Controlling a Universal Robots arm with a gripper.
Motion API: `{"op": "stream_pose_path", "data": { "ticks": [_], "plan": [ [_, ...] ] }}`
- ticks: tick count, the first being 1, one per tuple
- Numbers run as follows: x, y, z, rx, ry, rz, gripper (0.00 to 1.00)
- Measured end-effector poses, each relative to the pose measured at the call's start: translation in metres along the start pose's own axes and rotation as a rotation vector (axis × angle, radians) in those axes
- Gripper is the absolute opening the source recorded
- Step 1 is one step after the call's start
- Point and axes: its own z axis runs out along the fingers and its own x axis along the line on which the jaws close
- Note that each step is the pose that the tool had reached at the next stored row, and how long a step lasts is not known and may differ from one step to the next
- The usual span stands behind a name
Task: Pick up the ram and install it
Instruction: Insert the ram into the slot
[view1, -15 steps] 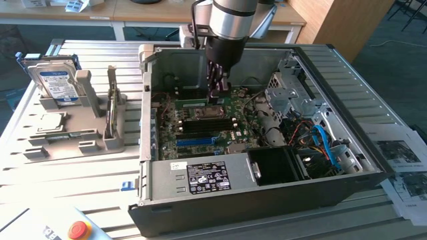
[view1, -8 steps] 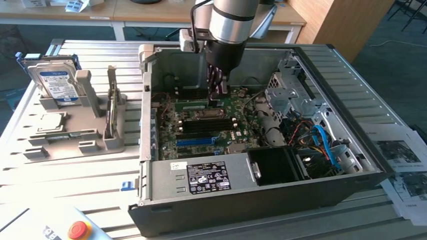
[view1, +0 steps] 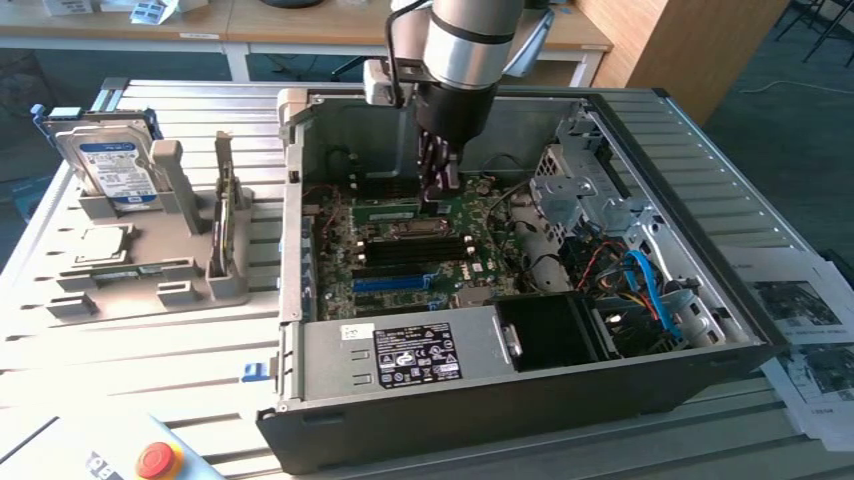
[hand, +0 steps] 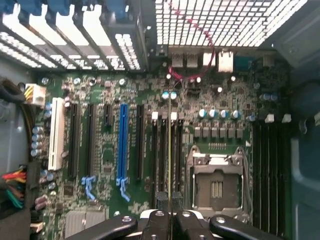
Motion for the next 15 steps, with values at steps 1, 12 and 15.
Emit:
{"op": "stream_pose_path", "data": {
  "ticks": [1, 12, 15],
  "plan": [
    [0.001, -0.0030, -0.0002, -0.0009, 0.0000, 0.000, 0.12],
    [0.006, -0.0215, -0.0013, -0.0057, 0.0000, 0.000, 0.12],
    [0.006, -0.0217, 0.0018, -0.0056, 0.0001, 0.000, 0.12]
  ]
}}
